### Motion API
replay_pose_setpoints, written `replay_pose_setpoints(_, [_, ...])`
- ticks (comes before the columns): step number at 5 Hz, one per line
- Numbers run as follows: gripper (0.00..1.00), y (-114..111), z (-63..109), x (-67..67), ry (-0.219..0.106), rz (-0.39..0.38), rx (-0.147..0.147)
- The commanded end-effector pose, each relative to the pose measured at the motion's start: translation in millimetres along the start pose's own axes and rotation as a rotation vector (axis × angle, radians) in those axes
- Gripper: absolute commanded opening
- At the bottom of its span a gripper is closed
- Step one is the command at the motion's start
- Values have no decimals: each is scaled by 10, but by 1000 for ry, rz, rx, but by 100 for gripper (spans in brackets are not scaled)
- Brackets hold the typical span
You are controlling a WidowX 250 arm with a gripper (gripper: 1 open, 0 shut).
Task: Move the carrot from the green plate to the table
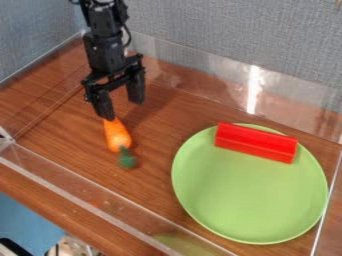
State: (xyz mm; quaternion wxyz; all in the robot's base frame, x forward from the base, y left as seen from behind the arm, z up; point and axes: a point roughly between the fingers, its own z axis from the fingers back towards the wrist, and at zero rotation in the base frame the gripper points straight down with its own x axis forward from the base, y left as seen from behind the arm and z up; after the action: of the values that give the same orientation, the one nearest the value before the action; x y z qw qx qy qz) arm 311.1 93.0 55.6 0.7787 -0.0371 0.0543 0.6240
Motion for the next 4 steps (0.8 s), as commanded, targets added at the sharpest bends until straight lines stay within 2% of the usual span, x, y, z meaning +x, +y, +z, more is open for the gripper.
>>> replay_pose_setpoints(1, [100, -94, 369, -23, -21, -22, -82])
replay_pose_setpoints(2, [100, -71, 303, -16, -15, -7, -80])
replay_pose_setpoints(4, [100, -39, 347, 2, -4, 15, -110])
